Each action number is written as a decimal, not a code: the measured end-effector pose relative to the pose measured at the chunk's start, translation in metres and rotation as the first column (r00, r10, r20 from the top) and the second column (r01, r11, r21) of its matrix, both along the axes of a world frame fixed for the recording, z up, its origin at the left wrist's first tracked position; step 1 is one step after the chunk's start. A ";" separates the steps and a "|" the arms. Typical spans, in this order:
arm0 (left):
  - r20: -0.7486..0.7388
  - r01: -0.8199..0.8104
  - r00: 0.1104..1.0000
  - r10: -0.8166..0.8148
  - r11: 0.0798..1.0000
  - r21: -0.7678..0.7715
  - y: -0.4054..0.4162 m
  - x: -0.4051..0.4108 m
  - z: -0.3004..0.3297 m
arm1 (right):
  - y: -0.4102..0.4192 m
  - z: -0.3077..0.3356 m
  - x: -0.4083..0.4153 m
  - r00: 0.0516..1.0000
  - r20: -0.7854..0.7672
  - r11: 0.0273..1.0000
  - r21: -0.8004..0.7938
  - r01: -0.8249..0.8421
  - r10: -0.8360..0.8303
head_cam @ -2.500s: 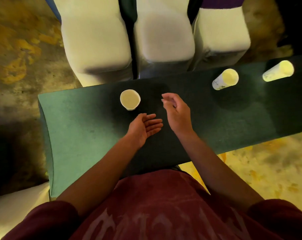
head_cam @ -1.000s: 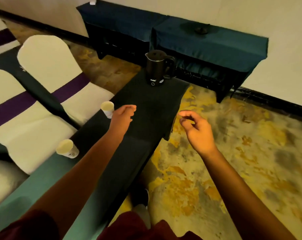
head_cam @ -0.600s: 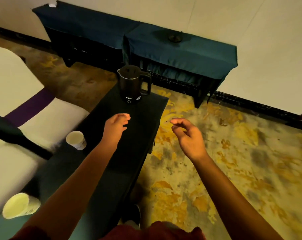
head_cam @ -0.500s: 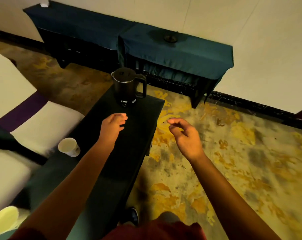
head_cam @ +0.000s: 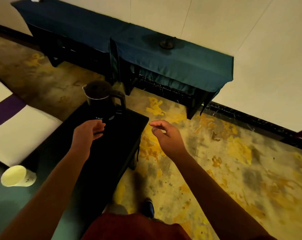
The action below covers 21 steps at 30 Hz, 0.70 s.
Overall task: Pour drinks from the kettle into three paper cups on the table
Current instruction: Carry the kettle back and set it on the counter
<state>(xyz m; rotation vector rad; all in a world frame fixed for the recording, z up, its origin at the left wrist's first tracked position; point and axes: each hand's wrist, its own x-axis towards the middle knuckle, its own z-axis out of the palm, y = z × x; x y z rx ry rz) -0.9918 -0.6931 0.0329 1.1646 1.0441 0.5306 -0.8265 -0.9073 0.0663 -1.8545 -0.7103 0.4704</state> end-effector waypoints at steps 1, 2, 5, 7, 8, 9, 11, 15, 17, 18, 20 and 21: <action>-0.001 -0.016 1.000 0.016 1.000 -0.007 0.008 0.006 -0.003 | 0.008 0.001 0.011 1.000 0.000 1.000 -0.015 -0.013 0.013; 0.011 -0.030 0.999 0.030 1.000 -0.006 0.016 0.007 -0.003 | 0.014 0.002 0.017 1.000 -0.002 0.999 -0.033 -0.020 0.020; 0.050 -0.122 0.992 0.119 0.990 0.069 0.049 0.016 -0.004 | 0.041 -0.003 0.038 0.999 -0.005 0.995 -0.087 -0.040 0.040; 0.078 -0.199 0.979 0.190 0.971 0.133 0.071 0.025 -0.002 | 0.063 -0.010 0.051 0.998 -0.011 0.990 -0.127 -0.068 0.067; 0.084 -0.235 0.971 0.224 0.959 0.157 0.083 0.028 0.001 | 0.073 -0.012 0.054 0.997 -0.017 0.987 -0.140 -0.077 0.076; 0.073 -0.267 0.963 0.258 0.949 0.167 0.107 0.036 0.002 | 0.096 -0.019 0.063 0.997 -0.039 0.984 -0.159 -0.076 0.071; 0.083 -0.336 0.942 0.325 0.921 0.199 0.117 0.036 0.012 | 0.104 -0.020 0.064 0.995 -0.055 0.980 -0.178 -0.087 0.078; 0.048 -0.388 0.920 0.388 0.888 0.246 0.176 0.057 0.007 | 0.154 -0.032 0.079 0.992 -0.079 0.954 -0.274 -0.120 0.102; -0.001 -0.340 0.936 0.351 0.906 0.253 0.208 0.074 -0.001 | 0.180 -0.037 0.086 0.989 -0.101 0.937 -0.321 -0.138 0.111; -0.033 -0.294 0.950 0.311 0.923 0.248 0.219 0.081 -0.005 | 0.189 -0.040 0.088 0.987 -0.101 0.928 -0.339 -0.153 0.126; -0.083 -0.208 0.969 0.232 0.951 0.228 0.240 0.094 -0.016 | 0.210 -0.050 0.095 0.983 -0.095 0.906 -0.381 -0.183 0.158; -0.093 -0.166 0.977 0.190 0.962 0.215 0.248 0.101 -0.022 | 0.220 -0.057 0.097 0.980 -0.092 0.893 -0.405 -0.196 0.174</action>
